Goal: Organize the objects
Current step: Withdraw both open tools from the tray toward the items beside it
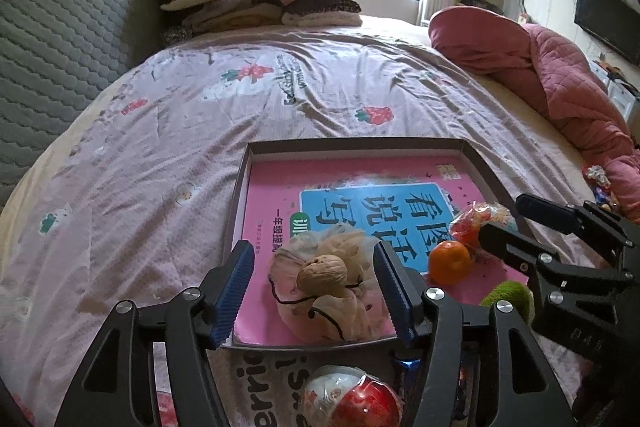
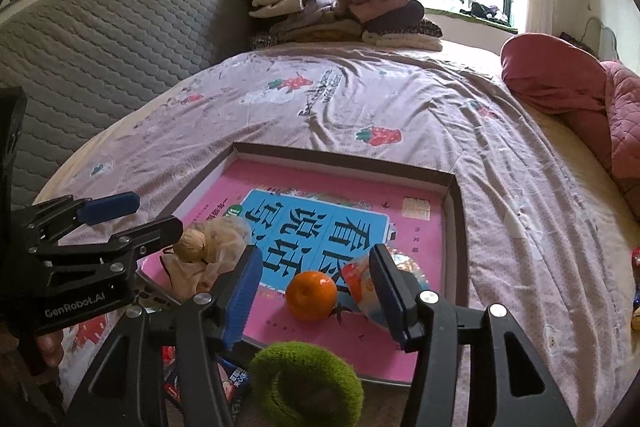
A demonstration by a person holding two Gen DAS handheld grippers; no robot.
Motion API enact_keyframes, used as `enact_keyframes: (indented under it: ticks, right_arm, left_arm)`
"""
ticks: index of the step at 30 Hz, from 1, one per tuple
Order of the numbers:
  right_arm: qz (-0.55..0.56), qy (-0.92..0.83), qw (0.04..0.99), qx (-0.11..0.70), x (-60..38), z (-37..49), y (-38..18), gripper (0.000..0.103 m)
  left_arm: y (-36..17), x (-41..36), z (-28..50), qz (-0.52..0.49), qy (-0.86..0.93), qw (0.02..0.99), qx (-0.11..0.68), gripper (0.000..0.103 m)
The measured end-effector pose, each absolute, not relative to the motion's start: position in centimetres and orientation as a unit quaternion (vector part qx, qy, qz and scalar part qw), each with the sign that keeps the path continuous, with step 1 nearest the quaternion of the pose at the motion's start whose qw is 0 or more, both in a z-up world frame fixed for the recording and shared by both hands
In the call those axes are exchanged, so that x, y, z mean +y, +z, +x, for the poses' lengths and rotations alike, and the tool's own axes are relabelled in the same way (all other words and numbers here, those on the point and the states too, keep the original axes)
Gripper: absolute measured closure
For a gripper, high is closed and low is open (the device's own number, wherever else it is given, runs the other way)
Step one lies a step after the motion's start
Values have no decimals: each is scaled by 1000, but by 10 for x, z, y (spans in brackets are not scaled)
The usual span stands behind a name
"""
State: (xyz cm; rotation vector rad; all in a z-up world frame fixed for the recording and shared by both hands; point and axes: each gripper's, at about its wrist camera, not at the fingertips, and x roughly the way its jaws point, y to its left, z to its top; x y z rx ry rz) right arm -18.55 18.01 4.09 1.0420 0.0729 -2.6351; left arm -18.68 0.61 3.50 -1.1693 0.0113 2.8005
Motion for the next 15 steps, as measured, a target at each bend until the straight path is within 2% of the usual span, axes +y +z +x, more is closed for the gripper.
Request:
enact_keyframes:
  ticks: [15]
  right_arm:
    - [328,-933,147,22,192,-167,63,47]
  left_arm:
    - [50,8,-165,-354,934,36,21,36]
